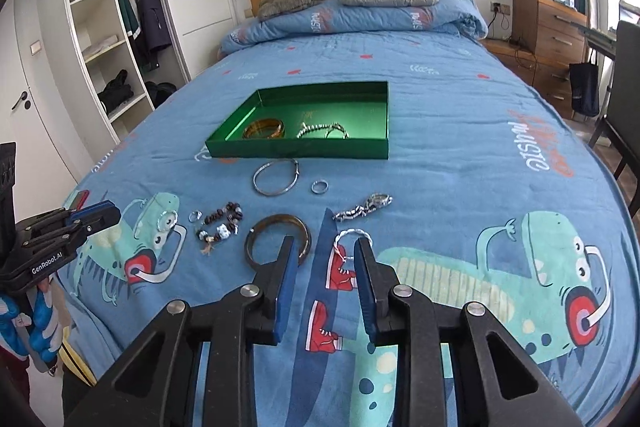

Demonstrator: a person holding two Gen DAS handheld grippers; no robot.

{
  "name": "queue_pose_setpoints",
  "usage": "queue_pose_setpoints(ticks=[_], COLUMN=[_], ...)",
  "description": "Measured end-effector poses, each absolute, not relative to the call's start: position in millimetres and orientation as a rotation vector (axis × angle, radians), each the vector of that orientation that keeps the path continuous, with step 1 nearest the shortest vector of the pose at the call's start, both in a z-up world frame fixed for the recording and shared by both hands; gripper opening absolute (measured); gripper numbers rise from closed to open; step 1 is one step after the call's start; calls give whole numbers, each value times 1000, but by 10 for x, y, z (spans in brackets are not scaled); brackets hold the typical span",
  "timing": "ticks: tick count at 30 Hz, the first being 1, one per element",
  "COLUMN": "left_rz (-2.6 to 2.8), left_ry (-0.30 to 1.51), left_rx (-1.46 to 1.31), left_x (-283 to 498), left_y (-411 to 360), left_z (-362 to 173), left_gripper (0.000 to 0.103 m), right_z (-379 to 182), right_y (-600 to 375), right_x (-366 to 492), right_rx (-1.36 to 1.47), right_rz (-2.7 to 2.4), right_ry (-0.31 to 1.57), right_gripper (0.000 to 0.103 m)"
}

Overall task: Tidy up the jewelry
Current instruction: 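Grasp the wooden-bead bracelet with the left tool while the right tool grasps the twisted silver bangle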

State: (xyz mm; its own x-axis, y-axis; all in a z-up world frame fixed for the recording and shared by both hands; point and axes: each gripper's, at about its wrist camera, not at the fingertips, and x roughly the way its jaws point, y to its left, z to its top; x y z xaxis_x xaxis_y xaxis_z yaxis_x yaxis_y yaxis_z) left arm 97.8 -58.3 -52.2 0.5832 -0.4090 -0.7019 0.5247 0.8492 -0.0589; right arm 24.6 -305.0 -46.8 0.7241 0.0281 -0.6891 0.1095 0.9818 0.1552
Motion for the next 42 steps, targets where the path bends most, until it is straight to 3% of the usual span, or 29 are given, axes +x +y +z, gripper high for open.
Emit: queue_pose_setpoints(ticks=[13,21,28,32,42], left_rz=[-653,-665,-672,-671,-657], left_ry=[885,952,991,1017,993], left_rx=[258,274,194,129,121], left_x=[1423,1603,1732,1780,1515], left_y=[-1180,-1358,-1366,-1313,-1228], left_z=[-1148,-1404,-1440,-1451,-1314], left_gripper=[14,14,11,0,0], right_z=[-1108,-1327,-1410,-1402,-1294], right_y=[-3298,-3339,-3291,-3295,-3259], right_x=[860,1038,1132,1081,757], right_rx=[220,180,121,122,171], right_rz=[-39,-36,-48,-68,-91], right_ry=[894,947,981,979,955], right_gripper=[29,22,17,7,6])
